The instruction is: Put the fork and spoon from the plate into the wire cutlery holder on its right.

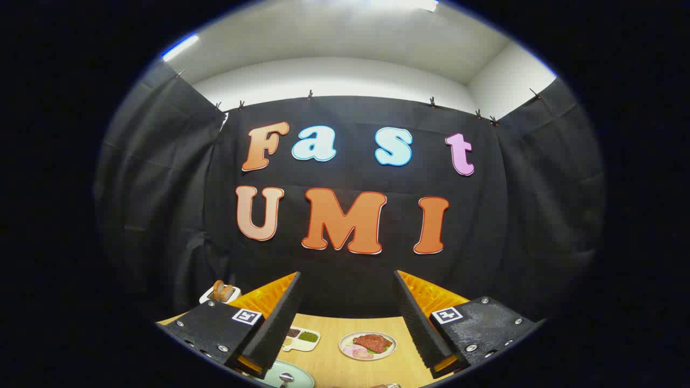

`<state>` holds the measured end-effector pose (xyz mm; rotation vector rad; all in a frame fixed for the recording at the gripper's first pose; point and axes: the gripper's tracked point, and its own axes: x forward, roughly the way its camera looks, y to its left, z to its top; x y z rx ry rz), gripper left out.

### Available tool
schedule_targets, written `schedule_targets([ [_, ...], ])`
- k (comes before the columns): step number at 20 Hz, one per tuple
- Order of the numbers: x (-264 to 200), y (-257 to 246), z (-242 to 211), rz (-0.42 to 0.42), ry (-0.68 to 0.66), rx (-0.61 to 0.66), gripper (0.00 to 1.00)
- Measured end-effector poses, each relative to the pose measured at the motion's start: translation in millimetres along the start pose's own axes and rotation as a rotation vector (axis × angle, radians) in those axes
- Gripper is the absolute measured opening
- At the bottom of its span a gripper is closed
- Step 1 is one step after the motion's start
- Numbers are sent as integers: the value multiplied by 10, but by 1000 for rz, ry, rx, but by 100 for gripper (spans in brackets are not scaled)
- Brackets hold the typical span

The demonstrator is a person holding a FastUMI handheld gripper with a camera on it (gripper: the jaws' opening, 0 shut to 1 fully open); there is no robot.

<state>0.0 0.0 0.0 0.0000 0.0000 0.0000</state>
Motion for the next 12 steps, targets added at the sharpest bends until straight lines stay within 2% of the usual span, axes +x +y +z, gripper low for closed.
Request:
schedule_targets([
  [5,-12,266,35,49,28,25,99],
  [12,-38,299,49,60,34,10,99],
])
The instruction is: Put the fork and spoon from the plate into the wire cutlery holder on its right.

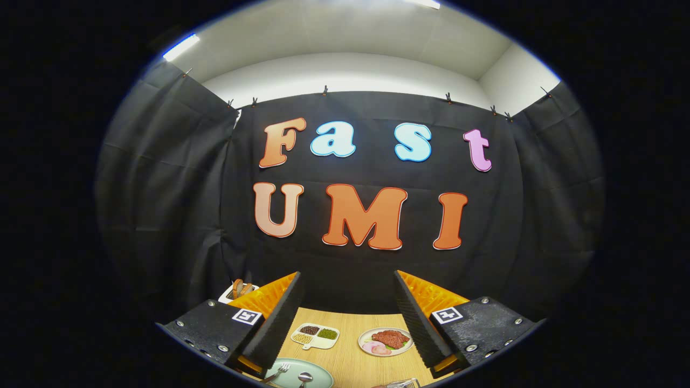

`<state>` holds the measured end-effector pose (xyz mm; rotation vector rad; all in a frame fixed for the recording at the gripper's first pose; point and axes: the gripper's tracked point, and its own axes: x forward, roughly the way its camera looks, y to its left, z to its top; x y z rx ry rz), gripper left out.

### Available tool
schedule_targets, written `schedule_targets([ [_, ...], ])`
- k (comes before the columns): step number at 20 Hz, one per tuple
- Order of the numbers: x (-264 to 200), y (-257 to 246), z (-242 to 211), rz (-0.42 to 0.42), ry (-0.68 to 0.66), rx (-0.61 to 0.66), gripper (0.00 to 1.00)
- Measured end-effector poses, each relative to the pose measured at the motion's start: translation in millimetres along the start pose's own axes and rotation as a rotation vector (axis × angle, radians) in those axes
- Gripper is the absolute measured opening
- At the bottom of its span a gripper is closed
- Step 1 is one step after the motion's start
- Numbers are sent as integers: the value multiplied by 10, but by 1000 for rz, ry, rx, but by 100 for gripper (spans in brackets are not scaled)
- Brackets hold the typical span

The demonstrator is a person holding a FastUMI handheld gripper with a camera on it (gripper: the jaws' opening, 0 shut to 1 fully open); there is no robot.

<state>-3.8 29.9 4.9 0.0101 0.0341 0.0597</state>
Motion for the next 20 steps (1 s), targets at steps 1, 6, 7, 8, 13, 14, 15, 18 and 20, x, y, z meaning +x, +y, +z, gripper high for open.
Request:
schedule_targets([
  [1,-6,6,-4,4,5,1,99],
  [6,40,235,-426,63,119,0,99],
  [7,39,306,-565,81,160,5,99],
  [8,29,396,-719,99,208,10,99],
  [13,23,744,-1461,184,462,34,98],
  [14,22,788,-1576,198,500,43,98],
  [15,9,835,-1674,204,538,48,98],
  [18,-32,902,-2045,214,673,55,97],
  [20,-119,948,-2319,227,783,60,96],
])
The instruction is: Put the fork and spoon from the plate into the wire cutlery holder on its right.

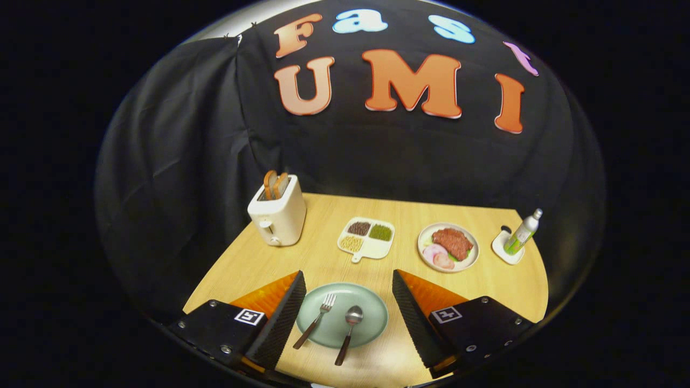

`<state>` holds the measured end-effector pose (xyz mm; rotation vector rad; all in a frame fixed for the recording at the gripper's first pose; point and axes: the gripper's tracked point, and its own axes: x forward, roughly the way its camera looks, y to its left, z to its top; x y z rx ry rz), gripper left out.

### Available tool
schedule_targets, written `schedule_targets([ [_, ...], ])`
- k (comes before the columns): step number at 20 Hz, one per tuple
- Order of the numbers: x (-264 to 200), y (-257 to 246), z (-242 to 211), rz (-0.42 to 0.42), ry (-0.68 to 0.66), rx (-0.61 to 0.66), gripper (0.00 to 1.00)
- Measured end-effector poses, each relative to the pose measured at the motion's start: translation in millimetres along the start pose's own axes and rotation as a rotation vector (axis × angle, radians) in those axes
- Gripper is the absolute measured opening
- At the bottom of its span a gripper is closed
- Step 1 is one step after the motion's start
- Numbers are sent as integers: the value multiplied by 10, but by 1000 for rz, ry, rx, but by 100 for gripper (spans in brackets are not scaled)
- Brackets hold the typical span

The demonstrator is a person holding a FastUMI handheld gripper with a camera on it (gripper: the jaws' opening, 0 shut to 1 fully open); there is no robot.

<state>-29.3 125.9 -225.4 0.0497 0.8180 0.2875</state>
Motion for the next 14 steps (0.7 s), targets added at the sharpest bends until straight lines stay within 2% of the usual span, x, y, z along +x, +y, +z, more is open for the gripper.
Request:
schedule_targets([
  [6,246,37,-827,-4,317,31,90],
  [14,535,-1,-1503,-25,568,25,80],
])
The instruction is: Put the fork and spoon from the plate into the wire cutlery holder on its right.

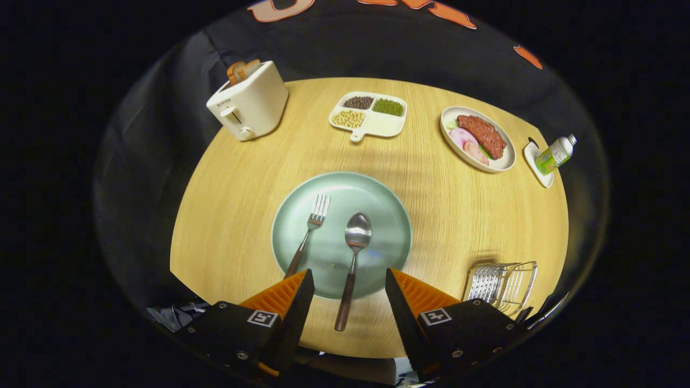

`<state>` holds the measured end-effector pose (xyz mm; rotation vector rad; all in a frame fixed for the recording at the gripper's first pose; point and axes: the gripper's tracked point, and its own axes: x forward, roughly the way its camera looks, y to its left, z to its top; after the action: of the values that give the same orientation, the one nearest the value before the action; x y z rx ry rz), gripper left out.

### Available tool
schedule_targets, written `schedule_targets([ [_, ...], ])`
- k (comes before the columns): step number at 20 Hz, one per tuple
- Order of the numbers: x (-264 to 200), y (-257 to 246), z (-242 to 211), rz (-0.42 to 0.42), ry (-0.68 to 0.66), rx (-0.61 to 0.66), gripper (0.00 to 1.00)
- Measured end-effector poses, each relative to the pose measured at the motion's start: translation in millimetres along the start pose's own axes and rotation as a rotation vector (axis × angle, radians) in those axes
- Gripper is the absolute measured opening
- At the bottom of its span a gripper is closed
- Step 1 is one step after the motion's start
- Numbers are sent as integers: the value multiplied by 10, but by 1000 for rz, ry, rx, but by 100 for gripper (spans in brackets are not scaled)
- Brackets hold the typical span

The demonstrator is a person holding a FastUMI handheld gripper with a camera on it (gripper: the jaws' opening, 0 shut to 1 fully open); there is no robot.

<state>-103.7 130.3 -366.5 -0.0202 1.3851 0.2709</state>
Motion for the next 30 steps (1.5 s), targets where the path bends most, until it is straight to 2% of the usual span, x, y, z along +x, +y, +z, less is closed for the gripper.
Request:
schedule_targets([
  [4,239,0,-124,-28,89,-3,69],
  [7,401,47,-191,-29,143,35,56],
  [15,670,9,-229,-83,181,55,22],
  [23,699,53,-168,-36,141,88,8],
  [30,504,39,1,17,37,131,7],
])
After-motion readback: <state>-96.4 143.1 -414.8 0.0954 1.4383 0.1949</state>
